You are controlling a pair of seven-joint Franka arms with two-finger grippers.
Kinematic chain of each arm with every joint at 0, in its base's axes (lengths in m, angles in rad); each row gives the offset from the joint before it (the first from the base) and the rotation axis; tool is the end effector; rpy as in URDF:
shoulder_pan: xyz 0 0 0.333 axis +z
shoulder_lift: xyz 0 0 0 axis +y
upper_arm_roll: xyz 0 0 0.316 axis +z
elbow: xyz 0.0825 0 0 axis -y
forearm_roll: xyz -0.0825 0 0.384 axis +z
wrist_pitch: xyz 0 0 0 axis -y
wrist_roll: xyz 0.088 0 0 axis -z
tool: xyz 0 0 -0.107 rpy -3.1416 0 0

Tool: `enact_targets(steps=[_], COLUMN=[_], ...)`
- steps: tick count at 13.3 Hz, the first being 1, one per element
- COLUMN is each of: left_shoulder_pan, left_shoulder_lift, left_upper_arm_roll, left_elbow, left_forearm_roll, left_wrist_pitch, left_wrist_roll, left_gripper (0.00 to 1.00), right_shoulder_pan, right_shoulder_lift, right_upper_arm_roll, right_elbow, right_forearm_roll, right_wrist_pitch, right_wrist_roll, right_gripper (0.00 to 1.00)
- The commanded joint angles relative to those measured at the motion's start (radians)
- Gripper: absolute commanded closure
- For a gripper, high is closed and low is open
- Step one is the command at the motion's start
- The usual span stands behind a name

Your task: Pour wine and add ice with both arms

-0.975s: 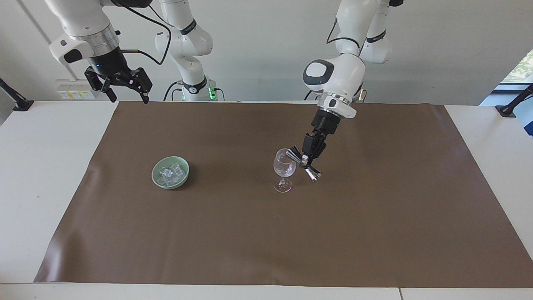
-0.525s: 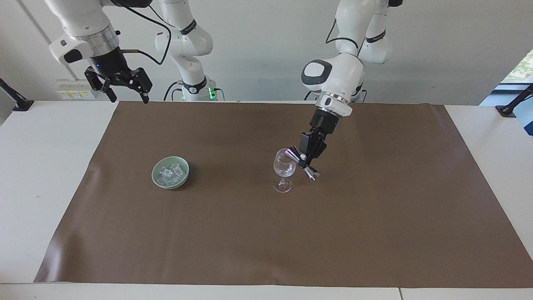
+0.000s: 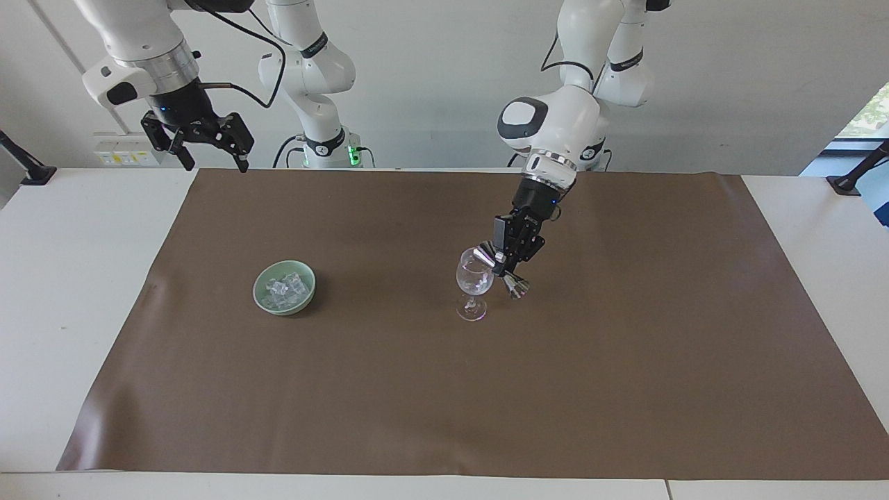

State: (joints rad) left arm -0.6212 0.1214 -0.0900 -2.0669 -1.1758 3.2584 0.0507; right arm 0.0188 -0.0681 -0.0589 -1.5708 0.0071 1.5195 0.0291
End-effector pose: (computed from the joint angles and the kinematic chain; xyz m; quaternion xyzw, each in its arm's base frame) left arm 0.5018 -0.3084 0.4566 0.8525 0.2072 0.3247 0.3535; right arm 0.5277 -0.0216 0.6568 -0.9994 0.0343 -0.0084 0.0055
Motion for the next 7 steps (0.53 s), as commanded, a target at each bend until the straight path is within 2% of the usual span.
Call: enact_targets(steps=[1, 7], left_shoulder_pan=[-0.02, -0.012], left_shoulder_lift=[0.009, 0.018], left_upper_arm_roll=[0.015, 0.015], left_elbow=[0.002, 0.024], left_forearm_roll=[0.013, 0.005], left_wrist_pitch=[0.026, 0.02], left_wrist_roll=[0.009, 0.001], left_gripper=[1.0, 1.0], right_shoulder_pan=[-0.01, -0.01], right_shoulder_lift=[-0.016, -0.016], right_upper_arm_roll=[0.002, 0.002], right_elbow=[-0.017, -0.017], right_forearm_roll=[0.019, 0.019], right_wrist_pitch=[-0.001, -0.002], right_wrist_roll=[-0.018, -0.018], right_gripper=[0.0, 0.0])
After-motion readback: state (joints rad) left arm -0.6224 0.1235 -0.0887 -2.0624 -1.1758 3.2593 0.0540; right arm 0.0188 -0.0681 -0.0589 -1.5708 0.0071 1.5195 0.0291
